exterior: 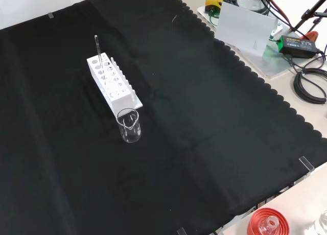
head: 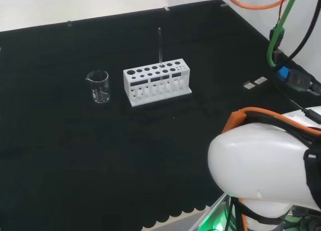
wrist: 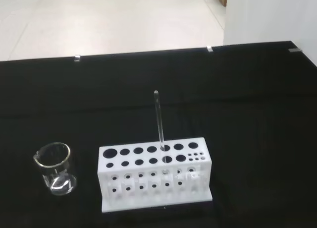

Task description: Take the glass rod from the white test tube rack.

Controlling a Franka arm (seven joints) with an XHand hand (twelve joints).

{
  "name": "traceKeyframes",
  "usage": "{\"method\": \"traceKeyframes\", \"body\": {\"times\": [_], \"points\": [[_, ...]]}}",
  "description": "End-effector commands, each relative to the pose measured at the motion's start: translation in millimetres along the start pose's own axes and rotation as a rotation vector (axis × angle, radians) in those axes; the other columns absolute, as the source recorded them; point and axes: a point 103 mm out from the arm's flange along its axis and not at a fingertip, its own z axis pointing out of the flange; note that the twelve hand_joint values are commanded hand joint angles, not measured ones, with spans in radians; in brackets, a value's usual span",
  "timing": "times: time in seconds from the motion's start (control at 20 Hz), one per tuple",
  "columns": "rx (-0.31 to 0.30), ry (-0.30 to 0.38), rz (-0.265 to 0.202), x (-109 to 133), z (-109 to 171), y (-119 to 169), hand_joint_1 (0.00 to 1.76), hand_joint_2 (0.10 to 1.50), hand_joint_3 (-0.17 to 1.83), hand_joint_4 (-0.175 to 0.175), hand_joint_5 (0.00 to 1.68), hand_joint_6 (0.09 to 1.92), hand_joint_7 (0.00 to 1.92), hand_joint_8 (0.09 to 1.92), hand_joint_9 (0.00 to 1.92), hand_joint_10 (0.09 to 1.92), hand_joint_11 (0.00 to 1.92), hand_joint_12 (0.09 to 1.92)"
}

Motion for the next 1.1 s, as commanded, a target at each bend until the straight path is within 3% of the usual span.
{"method": "traceKeyframes", "body": {"times": [0.05,0.4,1.1], "points": [[0.003,-0.005,0.006,-3.5,3.7,2.5,0.67,0.8,0.51,-0.083,0.16,0.09,0.0,0.64,0.15,0.93,0.1,1.44],[0.015,-0.023,-0.025,1.6,11.1,22.7,0.7,0.77,0.54,-0.099,0.25,0.09,0.19,0.81,0.39,0.93,0.32,1.45],[0.1,-0.04,-0.097,16.1,37.4,94.3,0.68,0.77,0.55,-0.105,0.31,0.09,0.26,0.82,0.43,0.91,0.32,1.44]]}}
